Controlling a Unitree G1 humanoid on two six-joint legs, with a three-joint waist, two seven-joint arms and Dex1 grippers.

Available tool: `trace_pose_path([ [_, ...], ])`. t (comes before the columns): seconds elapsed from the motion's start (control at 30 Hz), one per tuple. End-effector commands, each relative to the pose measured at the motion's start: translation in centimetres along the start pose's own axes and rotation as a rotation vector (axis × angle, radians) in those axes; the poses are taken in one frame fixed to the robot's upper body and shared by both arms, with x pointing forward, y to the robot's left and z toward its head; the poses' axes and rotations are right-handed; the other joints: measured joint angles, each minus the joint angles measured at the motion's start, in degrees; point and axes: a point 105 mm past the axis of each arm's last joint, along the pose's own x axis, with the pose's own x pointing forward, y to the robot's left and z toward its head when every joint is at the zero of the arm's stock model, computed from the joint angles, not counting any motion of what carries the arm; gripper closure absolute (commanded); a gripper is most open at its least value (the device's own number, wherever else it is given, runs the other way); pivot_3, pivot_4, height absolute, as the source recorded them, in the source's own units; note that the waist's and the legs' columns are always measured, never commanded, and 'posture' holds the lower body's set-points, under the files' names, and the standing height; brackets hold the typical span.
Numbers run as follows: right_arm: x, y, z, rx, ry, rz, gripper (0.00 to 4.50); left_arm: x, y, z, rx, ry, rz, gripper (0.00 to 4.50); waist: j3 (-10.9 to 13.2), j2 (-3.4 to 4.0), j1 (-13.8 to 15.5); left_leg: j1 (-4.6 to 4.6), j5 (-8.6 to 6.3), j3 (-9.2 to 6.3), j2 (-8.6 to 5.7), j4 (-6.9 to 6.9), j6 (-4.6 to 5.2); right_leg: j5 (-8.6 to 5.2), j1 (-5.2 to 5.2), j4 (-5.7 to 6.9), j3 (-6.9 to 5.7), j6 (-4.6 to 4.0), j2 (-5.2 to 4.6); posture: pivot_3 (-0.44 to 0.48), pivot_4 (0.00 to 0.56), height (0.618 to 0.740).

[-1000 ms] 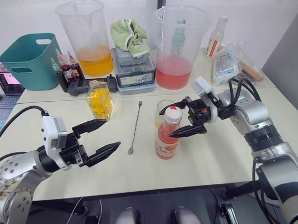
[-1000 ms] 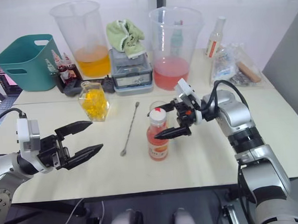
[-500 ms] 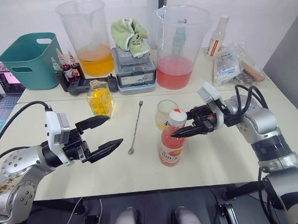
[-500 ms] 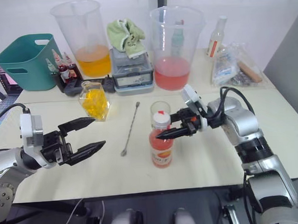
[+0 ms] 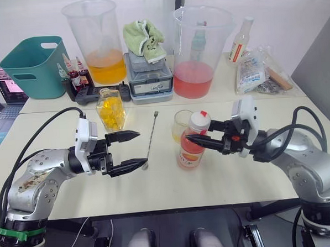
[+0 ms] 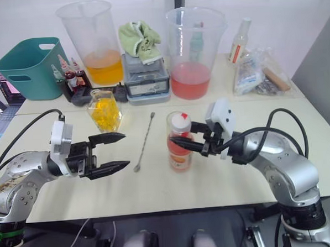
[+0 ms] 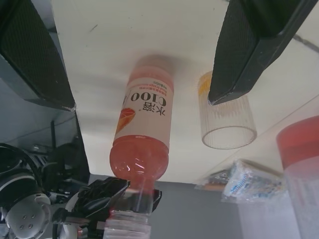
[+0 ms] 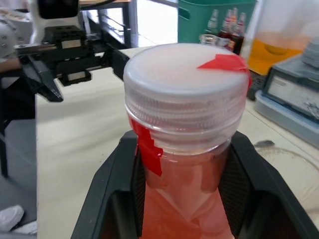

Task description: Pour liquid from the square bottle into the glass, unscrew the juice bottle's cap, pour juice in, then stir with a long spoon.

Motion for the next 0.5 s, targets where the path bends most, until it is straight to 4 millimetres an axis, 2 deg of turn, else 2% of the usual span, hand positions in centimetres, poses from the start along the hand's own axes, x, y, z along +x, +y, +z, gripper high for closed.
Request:
trace_pose_path([
  [0.03,-0.7,-0.1,1.5,0.001,-0.054,-0.139,3.05,0.4,0.1,0.3,0.03,-0.008,-0.045,0.0,0.0,0.0,0.0,-0.03,0.0,0.0,-0.02,0.0,0.0,0.0,-0.01,0.0,0.01,0.01,0.0,0.0,0.15,0.74],
  [0.23,-0.4,0.6,0.3,0.032,-0.027,-0.256,3.05,0.4,0.3,0.2,0.031,-0.005,-0.063,0.0,0.0,0.0,-0.1,-0.04,0.01,0.0,-0.02,0.04,0.01,-0.02,0.0,-0.01,0.02,0.04,0.06,0.0,0.15,0.74],
  [0.33,0.1,1.9,-0.9,0.107,-0.019,-0.24,3.05,0.4,0.2,0.1,0.03,-0.002,-0.065,0.0,0.0,-0.01,-0.2,-0.01,0.01,-0.03,-0.03,0.04,0.01,-0.03,0.04,0.0,0.02,0.05,0.09,0.0,0.15,0.74],
  [0.4,-0.1,1.9,-1.6,0.12,0.001,-0.243,3.05,0.2,0.2,0.1,0.03,0.006,-0.059,0.0,0.0,-0.01,-0.3,0.0,0.01,-0.03,-0.02,0.04,0.01,-0.03,0.06,-0.01,0.03,0.06,0.09,0.0,0.15,0.74],
  [0.43,-0.2,1.8,-1.8,0.12,0.009,-0.247,2.02,0.0,0.1,0.1,0.032,0.011,-0.056,0.0,0.0,-0.02,-0.4,0.02,0.01,-0.03,-0.02,0.05,0.01,-0.03,0.08,-0.01,0.03,0.06,0.09,0.0,0.15,0.74],
  [0.5,-0.2,1.7,-1.6,0.125,0.002,-0.226,1.32,-0.2,0.1,0.1,0.032,0.016,-0.046,0.0,0.0,-0.02,-0.6,0.07,0.01,-0.03,0.0,0.05,0.01,-0.04,0.11,-0.02,0.03,0.06,0.13,0.0,0.15,0.74],
])
